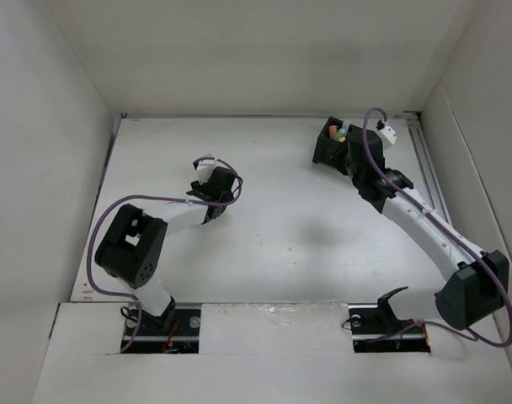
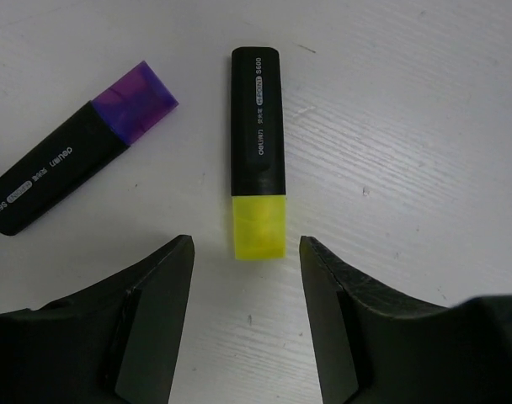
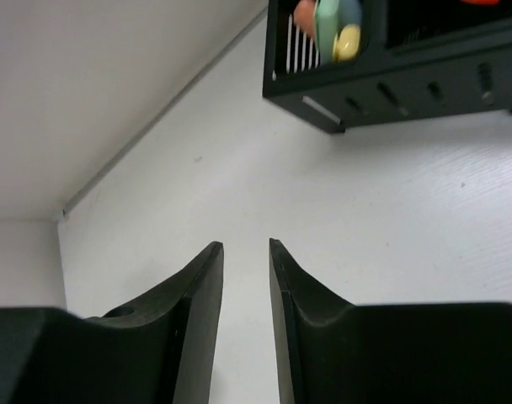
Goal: Sort the stationery into containers
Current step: Pick up the pen from the center of the board.
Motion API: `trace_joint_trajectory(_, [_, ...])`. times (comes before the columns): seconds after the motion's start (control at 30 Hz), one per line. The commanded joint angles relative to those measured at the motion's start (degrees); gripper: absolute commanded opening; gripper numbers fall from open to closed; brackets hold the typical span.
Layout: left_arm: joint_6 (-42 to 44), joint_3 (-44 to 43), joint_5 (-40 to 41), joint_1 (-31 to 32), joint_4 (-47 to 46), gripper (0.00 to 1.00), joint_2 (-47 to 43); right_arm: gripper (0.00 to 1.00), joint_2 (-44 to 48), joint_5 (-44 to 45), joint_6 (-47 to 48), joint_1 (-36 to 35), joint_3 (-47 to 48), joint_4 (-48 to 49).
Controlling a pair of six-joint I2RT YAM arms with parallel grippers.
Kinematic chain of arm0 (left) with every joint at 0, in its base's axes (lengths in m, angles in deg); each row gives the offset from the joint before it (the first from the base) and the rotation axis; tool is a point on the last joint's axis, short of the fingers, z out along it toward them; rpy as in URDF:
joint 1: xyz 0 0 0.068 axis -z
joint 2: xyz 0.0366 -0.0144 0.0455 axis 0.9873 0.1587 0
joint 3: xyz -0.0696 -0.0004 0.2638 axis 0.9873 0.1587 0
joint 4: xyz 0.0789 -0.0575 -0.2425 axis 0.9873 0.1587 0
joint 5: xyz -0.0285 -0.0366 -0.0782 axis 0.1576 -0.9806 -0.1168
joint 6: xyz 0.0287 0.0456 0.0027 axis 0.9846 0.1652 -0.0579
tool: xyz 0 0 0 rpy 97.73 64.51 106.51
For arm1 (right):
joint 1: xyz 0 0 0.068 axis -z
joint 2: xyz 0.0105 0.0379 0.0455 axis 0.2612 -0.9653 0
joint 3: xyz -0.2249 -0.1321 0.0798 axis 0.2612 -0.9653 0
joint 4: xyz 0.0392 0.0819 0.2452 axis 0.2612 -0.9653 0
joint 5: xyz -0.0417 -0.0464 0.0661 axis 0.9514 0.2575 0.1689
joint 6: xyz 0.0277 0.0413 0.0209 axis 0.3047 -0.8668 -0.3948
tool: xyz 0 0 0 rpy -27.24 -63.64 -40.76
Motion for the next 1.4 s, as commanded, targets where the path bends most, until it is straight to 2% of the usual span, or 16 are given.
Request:
trace_joint_trajectory(0.0, [-0.45, -3.56, 0.09, -0.08, 0.04, 0.5, -0.24, 0.35, 0.84, -5.64, 1.15, -2.15, -2.77, 4.16])
trace_joint_trajectory(0.17, [-0.45, -6.38, 3.95, -0.6, 2.59, 0.5, 4.14, 0.35, 0.23, -6.17, 0.64, -3.56, -4.1, 4.69])
trace_joint_trajectory(0.47, [0.08, -11.04, 5.89, -0.6, 4.44, 0.51, 11.01, 0.43, 2.42, -7.75, 0.11, -4.62, -6.56, 5.93])
trace_joint_trajectory(0.57, [0.08, -11.04, 4.32, -2.0, 3.73, 0.47, 12.06, 0.44, 2.42, -8.28, 0.11, -4.62, -6.56, 5.93])
trace_joint_trajectory(0.6, [0.08, -11.04, 4.31, -2.01, 3.21, 0.39, 12.06, 0.45, 2.42, -8.28, 0.11, -4.62, -6.56, 5.93])
trace_joint_trajectory(0.67, [0.08, -11.04, 3.7, -2.54, 3.21, 0.3, 12.59, 0.46, 2.42, -8.28, 0.11, -4.62, -6.56, 6.45])
trace_joint_trajectory(0.7, [0.08, -11.04, 3.09, -2.54, 3.21, 0.23, 12.59, 0.46, 2.42, -8.28, 0.11, -4.62, -6.56, 6.45])
trace_joint_trajectory(0.73, [0.6, -10.52, 3.08, -2.54, 2.68, 0.07, 12.59, 0.49, 2.42, -8.28, 0.11, -4.62, -7.08, 6.45])
trace_joint_trajectory(0.77, [0.61, -10.51, 2.3, -2.54, 2.68, 0.02, 11.98, 0.51, 2.42, -8.28, 0.11, -4.62, -7.09, 6.45])
trace_joint_trajectory(0.83, [0.61, -8.85, 0.8, -2.54, 1.98, 0.0, 11.19, 0.55, 1.9, -9.23, 0.11, -4.1, -7.09, 6.45])
trace_joint_trajectory(0.97, [3.06, -5.33, -6.4, -2.02, -3.03, 0.0, 6.54, 0.69, -0.47, -14.06, 1.24, -4.09, -6.47, 6.45])
trace_joint_trajectory(1.07, [4.99, -3.23, -11.93, 0.01, -5.75, 0.0, 1.71, 0.71, -2.49, -18.37, 1.86, -4.09, -5.16, 6.45])
trace_joint_trajectory(1.1, [6.48, -2.18, -14.91, 0.71, -9.5, 0.0, -1.27, 0.72, -2.5, -19.25, 2.39, -4.09, -5.15, 6.45])
trace_joint_trajectory(1.13, [7.19, -0.86, -22.25, 0.71, -12.15, 0.0, -2.86, 0.74, -3.37, -21.44, 2.39, -4.09, -4.63, 6.45])
trace_joint_trajectory(1.23, [8.25, 4.77, -33.43, 0.71, -21.19, 0.0, -8.13, 0.77, -5.48, -25.4, 2.92, -4.09, -4.01, 6.98])
trace_joint_trajectory(1.37, [9.56, 7.5, -42.68, 0.71, -26.68, 0.0, -9.56, 0.77, -8.91, -29.89, 2.92, -4.61, -3.48, 8.29])
